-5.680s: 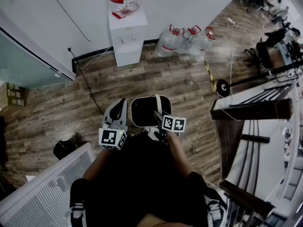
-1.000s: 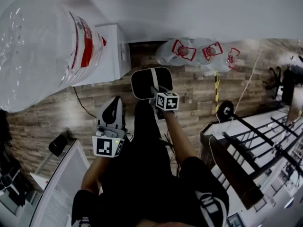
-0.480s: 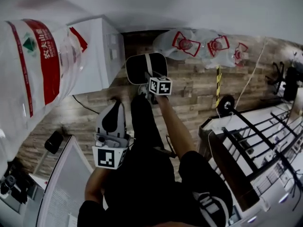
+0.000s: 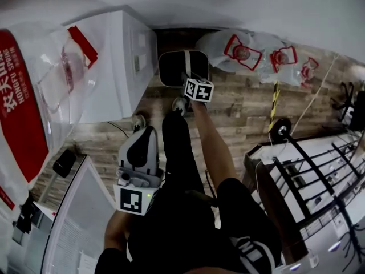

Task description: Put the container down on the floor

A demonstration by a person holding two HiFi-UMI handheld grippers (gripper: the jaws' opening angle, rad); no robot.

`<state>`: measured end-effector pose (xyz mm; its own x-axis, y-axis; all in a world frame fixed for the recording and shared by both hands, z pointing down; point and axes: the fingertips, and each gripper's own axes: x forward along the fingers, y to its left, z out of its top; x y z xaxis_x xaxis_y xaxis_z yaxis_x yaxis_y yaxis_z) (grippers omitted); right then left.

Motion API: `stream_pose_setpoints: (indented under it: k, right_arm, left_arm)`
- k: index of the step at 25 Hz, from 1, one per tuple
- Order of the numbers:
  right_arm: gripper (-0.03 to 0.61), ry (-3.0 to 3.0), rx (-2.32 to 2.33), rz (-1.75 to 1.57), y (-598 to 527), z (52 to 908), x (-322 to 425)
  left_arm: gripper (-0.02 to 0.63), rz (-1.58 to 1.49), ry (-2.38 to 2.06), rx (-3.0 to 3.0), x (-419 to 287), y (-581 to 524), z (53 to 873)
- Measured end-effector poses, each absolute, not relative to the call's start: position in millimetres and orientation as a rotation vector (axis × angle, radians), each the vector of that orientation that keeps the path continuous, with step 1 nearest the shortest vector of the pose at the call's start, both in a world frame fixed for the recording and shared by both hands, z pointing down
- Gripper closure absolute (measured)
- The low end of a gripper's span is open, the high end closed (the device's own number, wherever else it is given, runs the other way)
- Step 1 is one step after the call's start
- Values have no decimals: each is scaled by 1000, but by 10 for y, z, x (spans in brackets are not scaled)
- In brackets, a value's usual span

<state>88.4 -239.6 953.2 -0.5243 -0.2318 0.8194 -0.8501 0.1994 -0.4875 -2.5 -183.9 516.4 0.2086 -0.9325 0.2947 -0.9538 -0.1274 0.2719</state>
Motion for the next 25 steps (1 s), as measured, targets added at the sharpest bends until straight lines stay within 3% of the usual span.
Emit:
stream_pose_setpoints:
  k: [25]
  right_arm:
    - [479, -1900, 1008, 1254, -2934, 10870, 429]
  left_arm:
    - [586, 86, -1773, 2052, -183, -1865, 5673]
